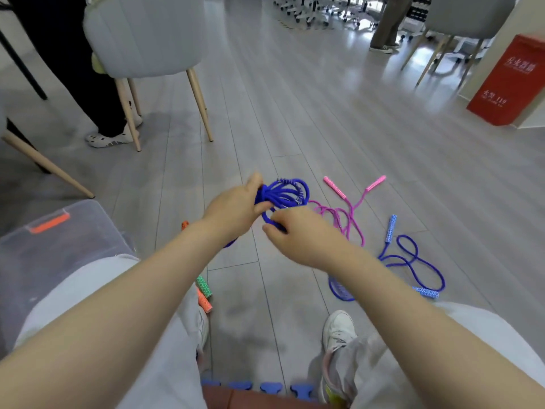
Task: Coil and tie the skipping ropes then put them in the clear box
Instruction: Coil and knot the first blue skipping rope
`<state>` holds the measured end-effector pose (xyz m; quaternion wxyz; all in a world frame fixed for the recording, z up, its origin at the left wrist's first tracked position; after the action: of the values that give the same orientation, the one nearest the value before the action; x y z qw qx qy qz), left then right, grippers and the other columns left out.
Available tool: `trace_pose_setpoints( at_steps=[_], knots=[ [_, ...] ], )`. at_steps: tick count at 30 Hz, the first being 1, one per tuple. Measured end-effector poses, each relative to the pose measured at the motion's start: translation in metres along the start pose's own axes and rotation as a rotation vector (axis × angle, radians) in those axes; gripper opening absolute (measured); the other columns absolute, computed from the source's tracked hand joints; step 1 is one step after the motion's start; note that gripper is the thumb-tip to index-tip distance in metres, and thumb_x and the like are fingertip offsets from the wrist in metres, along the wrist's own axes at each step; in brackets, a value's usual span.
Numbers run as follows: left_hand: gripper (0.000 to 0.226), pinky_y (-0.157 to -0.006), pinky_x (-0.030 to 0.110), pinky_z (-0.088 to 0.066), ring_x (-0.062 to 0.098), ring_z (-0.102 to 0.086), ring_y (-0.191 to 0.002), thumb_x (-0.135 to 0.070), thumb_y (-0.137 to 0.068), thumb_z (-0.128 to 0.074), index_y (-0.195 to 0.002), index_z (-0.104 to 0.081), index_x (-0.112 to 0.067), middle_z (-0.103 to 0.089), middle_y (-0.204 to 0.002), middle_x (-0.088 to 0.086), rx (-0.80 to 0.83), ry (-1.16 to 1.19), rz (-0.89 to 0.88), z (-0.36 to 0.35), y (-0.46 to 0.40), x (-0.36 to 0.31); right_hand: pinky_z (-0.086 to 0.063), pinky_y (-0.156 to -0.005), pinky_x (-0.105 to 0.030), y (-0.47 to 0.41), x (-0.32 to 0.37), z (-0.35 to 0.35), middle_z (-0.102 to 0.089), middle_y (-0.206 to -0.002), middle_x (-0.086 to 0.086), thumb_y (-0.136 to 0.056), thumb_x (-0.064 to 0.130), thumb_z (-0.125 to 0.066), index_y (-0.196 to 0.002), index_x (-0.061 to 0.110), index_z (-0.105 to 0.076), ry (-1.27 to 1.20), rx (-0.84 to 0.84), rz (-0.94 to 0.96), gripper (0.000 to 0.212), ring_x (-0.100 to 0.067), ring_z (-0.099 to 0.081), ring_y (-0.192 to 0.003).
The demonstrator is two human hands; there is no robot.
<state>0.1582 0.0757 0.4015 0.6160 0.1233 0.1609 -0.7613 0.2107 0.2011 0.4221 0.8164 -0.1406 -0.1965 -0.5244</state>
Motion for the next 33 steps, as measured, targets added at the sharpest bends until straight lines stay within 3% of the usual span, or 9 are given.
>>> trace_pose_setpoints(
  at_steps=[5,11,14,16,19,22,25,29,33],
  knots=[
    [0.019,-0.057,0.028,-0.038,0.017,-0.051,-0.065,-0.033,-0.099,-0.048,-0.104,-0.038,-0.018,-0.054,-0.076,-0.005,0.382,0.078,-0.217,-0.013,0.027,-0.038,-0.044,-0.056,-0.030,0.002,-0.031,0.047,-0.057,-0.061,0.004,-0.089,0.036,-0.062,-0.071,0.021,-0.060,-0.016,0.015,0.073,0.024,-0.013,-0.051,-0.058],
    [0.020,-0.056,0.017,-0.039,0.009,-0.045,-0.058,-0.025,-0.098,-0.050,-0.093,-0.032,-0.024,-0.048,-0.074,-0.007,0.523,0.199,-0.357,-0.013,0.058,-0.068,-0.050,-0.070,-0.028,0.004,-0.056,0.051,-0.071,-0.076,0.000,-0.078,0.027,-0.081,-0.081,0.020,-0.072,-0.426,0.282,0.047,0.011,-0.008,-0.062,-0.070],
    [0.022,-0.068,0.023,-0.051,0.008,-0.053,-0.071,-0.022,-0.096,-0.055,-0.108,-0.038,-0.016,-0.055,-0.089,0.000,0.586,0.373,-0.349,-0.007,0.064,-0.073,-0.051,-0.076,-0.034,0.004,-0.059,0.049,-0.071,-0.082,-0.010,-0.077,0.026,-0.080,-0.080,0.022,-0.073,-0.617,0.377,0.030,0.009,-0.015,-0.064,-0.076],
    [0.027,-0.077,0.034,-0.056,0.009,-0.056,-0.079,-0.016,-0.094,-0.058,-0.114,-0.039,-0.019,-0.054,-0.096,-0.002,0.574,0.530,-0.303,0.006,0.062,-0.071,-0.051,-0.066,-0.023,0.002,-0.055,0.050,-0.068,-0.074,-0.003,-0.078,0.025,-0.077,-0.076,0.022,-0.071,-0.797,0.354,0.028,0.007,-0.011,-0.062,-0.067],
    [0.034,-0.074,0.031,-0.056,0.013,-0.055,-0.077,-0.004,-0.091,-0.060,-0.118,-0.041,-0.014,-0.056,-0.090,0.002,0.532,0.904,-0.179,0.032,0.055,-0.061,-0.047,-0.055,-0.016,-0.008,-0.053,0.049,-0.064,-0.065,0.004,-0.083,0.027,-0.069,-0.068,0.023,-0.070,-1.039,0.286,-0.011,0.015,-0.006,-0.057,-0.056],
    [0.037,-0.073,0.025,-0.051,0.013,-0.055,-0.069,-0.007,-0.082,-0.058,-0.115,-0.043,-0.013,-0.062,-0.078,-0.009,0.477,1.105,-0.179,0.043,0.051,-0.057,-0.049,-0.070,-0.025,-0.013,-0.054,0.030,-0.065,-0.066,0.003,-0.078,0.035,-0.072,-0.075,0.022,-0.071,-1.229,0.222,-0.041,0.013,-0.009,-0.059,-0.059],
    [0.032,-0.074,0.025,-0.051,0.010,-0.058,-0.064,-0.001,-0.082,-0.057,-0.109,-0.046,-0.014,-0.061,-0.076,-0.004,0.363,1.232,-0.198,0.044,0.047,-0.057,-0.044,-0.082,-0.039,-0.019,-0.048,0.009,-0.067,-0.075,-0.011,-0.056,0.048,-0.090,-0.098,0.005,-0.064,-1.528,0.231,-0.002,0.066,-0.020,-0.062,-0.067],
    [0.030,-0.074,0.029,-0.053,0.016,-0.064,-0.069,0.003,-0.086,-0.061,-0.107,-0.047,-0.014,-0.065,-0.075,-0.001,0.225,1.201,-0.227,0.050,0.041,-0.054,-0.046,-0.068,-0.029,-0.023,-0.017,0.011,-0.068,-0.070,-0.005,-0.073,0.053,-0.075,-0.078,0.017,-0.073,-1.477,0.172,0.084,0.037,-0.016,-0.062,-0.066],
    [0.027,-0.077,0.043,-0.056,0.034,-0.064,-0.075,0.009,-0.091,-0.056,-0.107,-0.043,-0.009,-0.064,-0.083,0.015,0.107,1.141,-0.189,0.049,0.032,-0.045,-0.038,-0.058,-0.028,-0.022,-0.022,0.011,-0.054,-0.061,-0.002,-0.094,0.020,-0.052,-0.071,0.018,-0.063,-1.375,-0.107,0.006,0.026,-0.016,-0.048,-0.059]
  ],
)
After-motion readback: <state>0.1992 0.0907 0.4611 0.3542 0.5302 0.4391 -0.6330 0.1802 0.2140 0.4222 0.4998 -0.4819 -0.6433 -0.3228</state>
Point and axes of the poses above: each hand's wrist, its own y-axis away from the middle knuckle, its own z-axis out of the back of the hand, x = y × z, the point moved 5 cm from there along -y, towards the middle knuckle
